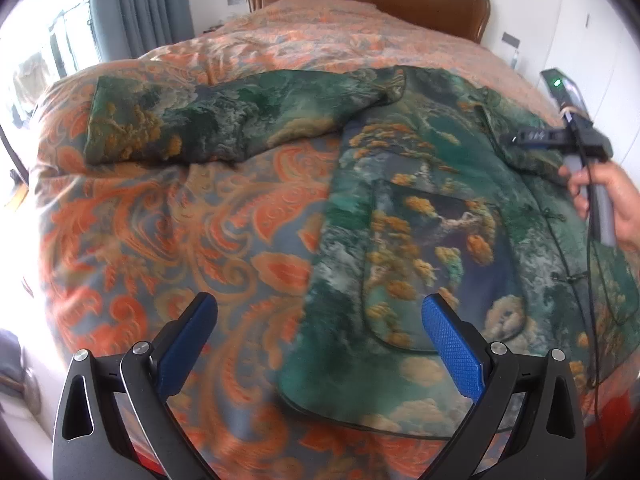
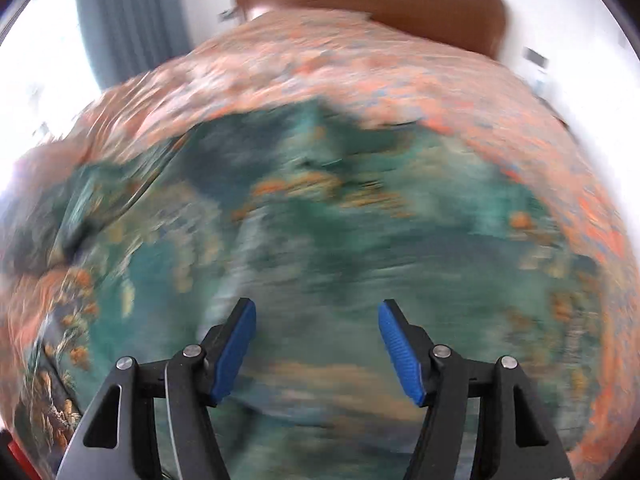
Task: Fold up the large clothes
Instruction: 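Lay the sleeve across the jacket front and open the right tool, then grasp the other sleeve cuff with the left tool and fold it over the body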
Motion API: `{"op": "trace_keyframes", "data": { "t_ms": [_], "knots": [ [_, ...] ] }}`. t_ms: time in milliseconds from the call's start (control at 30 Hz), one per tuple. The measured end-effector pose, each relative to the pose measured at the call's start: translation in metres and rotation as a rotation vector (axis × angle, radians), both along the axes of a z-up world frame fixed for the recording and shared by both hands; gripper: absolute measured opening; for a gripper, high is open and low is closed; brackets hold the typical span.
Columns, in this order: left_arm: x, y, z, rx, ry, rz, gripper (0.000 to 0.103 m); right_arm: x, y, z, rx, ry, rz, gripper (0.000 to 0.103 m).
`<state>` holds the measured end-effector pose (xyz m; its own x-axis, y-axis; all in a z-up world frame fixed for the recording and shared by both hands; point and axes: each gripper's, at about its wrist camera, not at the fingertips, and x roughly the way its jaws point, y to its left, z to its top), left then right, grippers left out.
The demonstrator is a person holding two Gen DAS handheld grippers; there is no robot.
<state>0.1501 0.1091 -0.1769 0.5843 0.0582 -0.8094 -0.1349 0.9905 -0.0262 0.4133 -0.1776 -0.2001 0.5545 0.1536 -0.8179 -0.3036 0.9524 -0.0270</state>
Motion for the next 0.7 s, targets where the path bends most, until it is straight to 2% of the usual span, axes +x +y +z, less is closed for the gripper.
{"op": "trace_keyframes", "data": {
  "t_ms": [67,133,200,267,367,433,533,633,700],
  "knots": [
    [0.006,0.010,0.004,0.016,-0.001,0.000,0.102,-0.002,0.019,-0.020,-0.019,0.046,0.004,0.066],
    [0.014,0.021,0.008,0.045,-0.013,0.002,0.102,-0.009,0.025,-0.026,-0.017,0.048,-0.020,0.066],
    [0.030,0.040,0.013,0.057,-0.036,0.027,0.102,-0.025,0.030,-0.018,0.002,0.026,-0.002,0.066],
    [0.046,0.066,0.017,-0.003,-0.065,0.077,0.102,-0.055,0.031,0.000,0.050,-0.014,0.041,0.066],
    [0.076,0.124,0.011,-0.173,-0.089,0.224,0.102,-0.109,0.026,0.024,0.096,-0.064,0.107,0.066],
    [0.090,0.151,0.004,-0.219,-0.098,0.307,0.102,-0.153,0.025,0.035,0.100,-0.093,0.158,0.066],
    [0.111,0.184,-0.008,-0.219,-0.087,0.435,0.102,-0.201,0.020,0.044,0.110,-0.117,0.202,0.066],
    [0.119,0.199,-0.012,-0.190,-0.086,0.534,0.101,-0.242,0.010,0.049,0.139,-0.118,0.221,0.066],
    [0.119,0.203,-0.008,-0.164,-0.108,0.600,0.094,-0.263,0.006,0.049,0.152,-0.122,0.221,0.066]
  ]
}}
